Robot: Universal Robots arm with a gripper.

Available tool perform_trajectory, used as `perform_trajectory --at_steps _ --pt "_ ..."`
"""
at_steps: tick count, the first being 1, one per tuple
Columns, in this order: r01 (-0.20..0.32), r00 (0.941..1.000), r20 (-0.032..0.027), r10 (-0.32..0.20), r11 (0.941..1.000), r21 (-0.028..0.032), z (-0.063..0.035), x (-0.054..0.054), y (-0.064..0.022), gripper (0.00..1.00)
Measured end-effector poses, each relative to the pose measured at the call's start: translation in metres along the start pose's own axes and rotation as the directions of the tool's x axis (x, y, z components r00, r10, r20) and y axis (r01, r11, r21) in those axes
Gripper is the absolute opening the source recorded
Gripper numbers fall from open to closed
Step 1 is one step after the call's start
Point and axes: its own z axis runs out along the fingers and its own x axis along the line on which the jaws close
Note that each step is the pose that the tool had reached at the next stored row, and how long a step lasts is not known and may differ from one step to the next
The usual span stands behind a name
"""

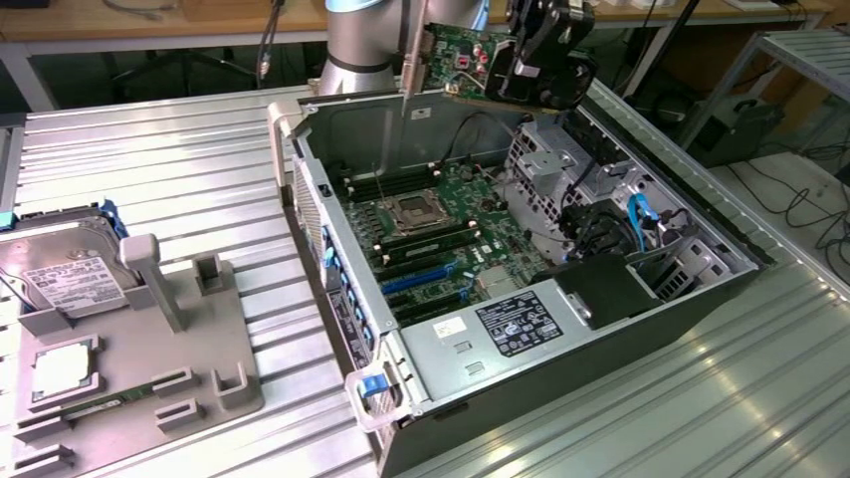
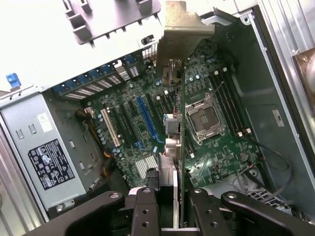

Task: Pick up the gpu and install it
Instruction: 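Insert the gpu into the slot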

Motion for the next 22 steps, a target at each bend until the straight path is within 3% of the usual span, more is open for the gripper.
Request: perform_trajectory --at_steps 5,11,17,20,22 --pt "0.084 0.9964 -0.0033 -0.084 0.9964 -0.0011 0.0 0.0 0.0 0.28" --pt "0.196 0.9806 -0.0076 -0.196 0.9807 -0.0031 0.0 0.0 0.0 0.28" --pt "0.287 0.9579 -0.011 -0.287 0.9579 -0.005 0.0 0.0 0.0 0.28" --pt "0.332 0.9433 -0.0127 -0.332 0.9434 -0.0061 0.0 0.0 0.0 0.28" --pt "0.369 0.9294 -0.0139 -0.369 0.9295 -0.0071 0.0 0.0 0.0 0.28"
